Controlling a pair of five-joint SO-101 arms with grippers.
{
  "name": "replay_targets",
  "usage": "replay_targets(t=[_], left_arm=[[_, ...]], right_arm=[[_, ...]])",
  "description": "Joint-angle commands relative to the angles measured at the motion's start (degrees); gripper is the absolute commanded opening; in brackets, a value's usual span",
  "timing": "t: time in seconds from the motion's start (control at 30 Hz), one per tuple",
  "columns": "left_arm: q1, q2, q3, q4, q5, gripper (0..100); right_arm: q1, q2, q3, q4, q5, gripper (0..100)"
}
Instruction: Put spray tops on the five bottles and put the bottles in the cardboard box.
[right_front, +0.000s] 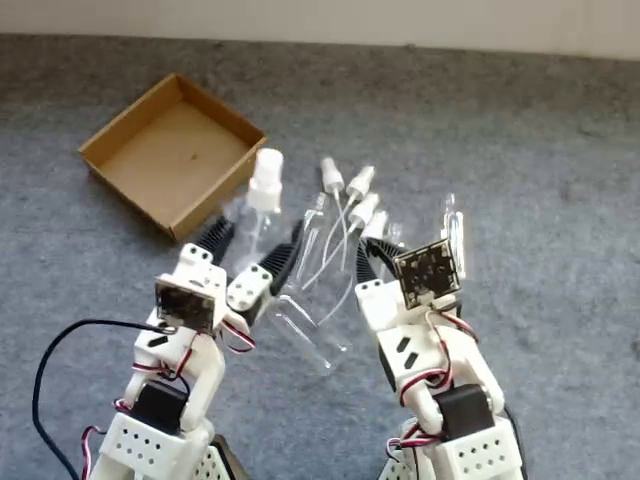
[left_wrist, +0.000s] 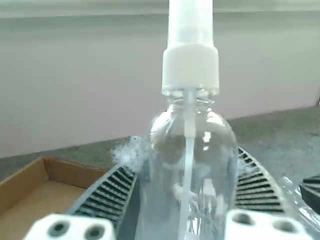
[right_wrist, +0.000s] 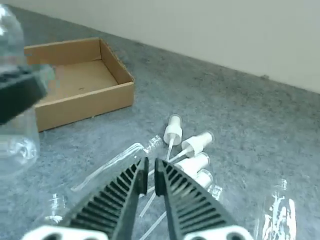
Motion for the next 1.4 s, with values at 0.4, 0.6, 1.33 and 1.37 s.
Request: replay_targets(t=[0.4,0.6,1.33,1.37], left_arm=[[-9.89,-0.13,-6.46,-19.16,0.26,13],[-9.89,3.03,-16.75,-10.64,0.26,13],[4.18,57.45,-29.67,-35.52,0.79,13],[5.14,58.24,-29.67,-36.04,0.79,13]], right_arm=[[-12.35,-0.66,16.92,-26.86,0.18,1.9],[-16.57,-0.66,19.56,-30.90,0.18,1.9],[-18.68,-0.66,23.43,-34.42,0.18,1.9],[-18.68,-0.66,23.43,-34.42,0.18,1.9]])
